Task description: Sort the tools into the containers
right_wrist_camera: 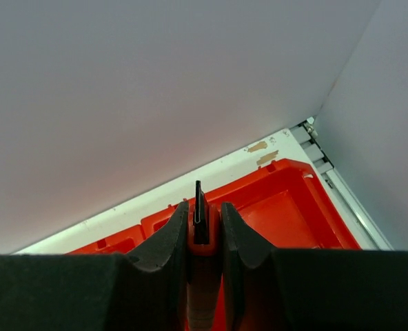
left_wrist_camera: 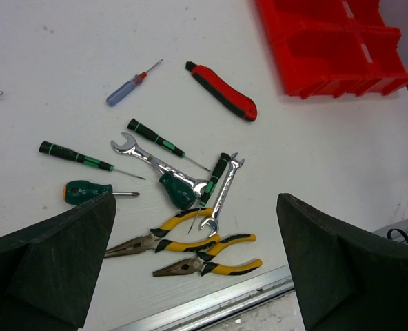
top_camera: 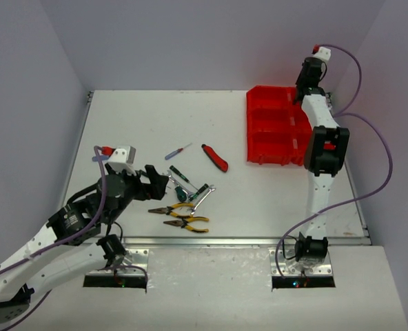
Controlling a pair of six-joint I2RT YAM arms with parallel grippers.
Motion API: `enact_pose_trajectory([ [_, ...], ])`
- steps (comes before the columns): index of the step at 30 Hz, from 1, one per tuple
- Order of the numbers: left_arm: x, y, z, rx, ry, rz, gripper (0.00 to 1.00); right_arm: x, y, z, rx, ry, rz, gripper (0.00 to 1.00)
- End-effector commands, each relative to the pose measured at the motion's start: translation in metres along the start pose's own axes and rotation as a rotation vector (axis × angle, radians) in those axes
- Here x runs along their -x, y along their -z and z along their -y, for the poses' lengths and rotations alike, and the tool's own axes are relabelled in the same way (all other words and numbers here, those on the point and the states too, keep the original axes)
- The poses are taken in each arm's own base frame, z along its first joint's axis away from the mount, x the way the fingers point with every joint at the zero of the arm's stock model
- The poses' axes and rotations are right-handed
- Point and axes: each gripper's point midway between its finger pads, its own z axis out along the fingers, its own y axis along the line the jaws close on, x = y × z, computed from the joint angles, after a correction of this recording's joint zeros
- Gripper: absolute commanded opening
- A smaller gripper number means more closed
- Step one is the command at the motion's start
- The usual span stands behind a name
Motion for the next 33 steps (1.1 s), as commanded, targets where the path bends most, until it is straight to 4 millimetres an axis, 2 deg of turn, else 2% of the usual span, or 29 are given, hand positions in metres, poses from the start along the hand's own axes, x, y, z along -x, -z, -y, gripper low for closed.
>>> enact_pose_trajectory([
  [1,0.009,-0.001,0.003,-0.006,0.015,0.034,1.00,0.002,0.003,0.004,0.016,-0.071,-0.013,0.26],
  [3,0.010,0.000,0.002,-0.006,0.019,0.039,1.00,-0.007,0.002,0.011,0.006,-0.085,-0.048,0.34],
  [5,0.012,0.002,0.001,-0.008,0.026,0.049,1.00,-0.011,0.004,0.018,0.002,-0.090,-0.088,0.52],
  [8,0.014,0.005,0.001,-0.015,0.038,0.061,1.00,0.000,0.009,0.021,-0.006,-0.085,-0.080,0.78],
  [9,0.014,0.006,0.001,-0.018,0.039,0.063,1.00,0.005,0.011,0.022,-0.006,-0.086,-0.075,0.83],
  [11,0.015,0.006,0.001,-0.020,0.039,0.065,1.00,0.015,0.015,0.024,-0.009,-0.081,-0.063,0.89],
  [16,0.015,0.006,0.001,-0.020,0.042,0.067,1.00,0.033,0.025,0.021,0.009,-0.071,-0.057,0.96],
  [17,0.015,0.007,0.001,-0.020,0.044,0.068,1.00,0.039,0.031,0.018,0.027,-0.078,-0.062,0.98],
  [18,0.015,0.006,0.000,-0.016,0.043,0.067,1.00,0.052,0.040,0.010,0.063,-0.089,-0.049,0.99],
  [21,0.015,0.006,-0.002,-0.004,0.046,0.070,1.00,0.073,0.065,-0.010,0.136,-0.067,-0.036,0.99],
  [22,0.015,0.006,-0.005,0.017,0.050,0.070,1.00,0.081,0.087,-0.029,0.210,-0.033,-0.040,0.99],
  [23,0.015,0.006,-0.008,0.032,0.058,0.073,1.00,0.083,0.100,-0.042,0.251,-0.011,-0.041,0.99],
  [24,0.016,0.005,-0.010,0.051,0.073,0.073,1.00,0.069,0.117,-0.066,0.314,0.027,-0.070,0.99],
  [26,0.017,0.004,-0.022,0.127,0.082,0.078,1.00,0.068,0.163,-0.108,0.438,0.100,-0.077,0.99],
  [27,0.017,0.003,-0.025,0.147,0.084,0.078,1.00,0.075,0.187,-0.123,0.500,0.133,-0.063,0.99],
  [28,0.017,0.002,-0.028,0.165,0.084,0.075,1.00,0.071,0.204,-0.138,0.553,0.162,-0.075,0.99],
  [30,0.020,0.002,-0.036,0.215,0.106,0.079,1.00,0.037,0.260,-0.185,0.687,0.267,-0.168,0.99],
  [32,0.022,0.006,-0.044,0.250,0.123,0.095,1.00,0.007,0.297,-0.208,0.755,0.361,-0.244,0.99],
  [33,0.024,0.008,-0.045,0.245,0.134,0.109,1.00,-0.014,0.315,-0.218,0.781,0.405,-0.296,0.99],
])
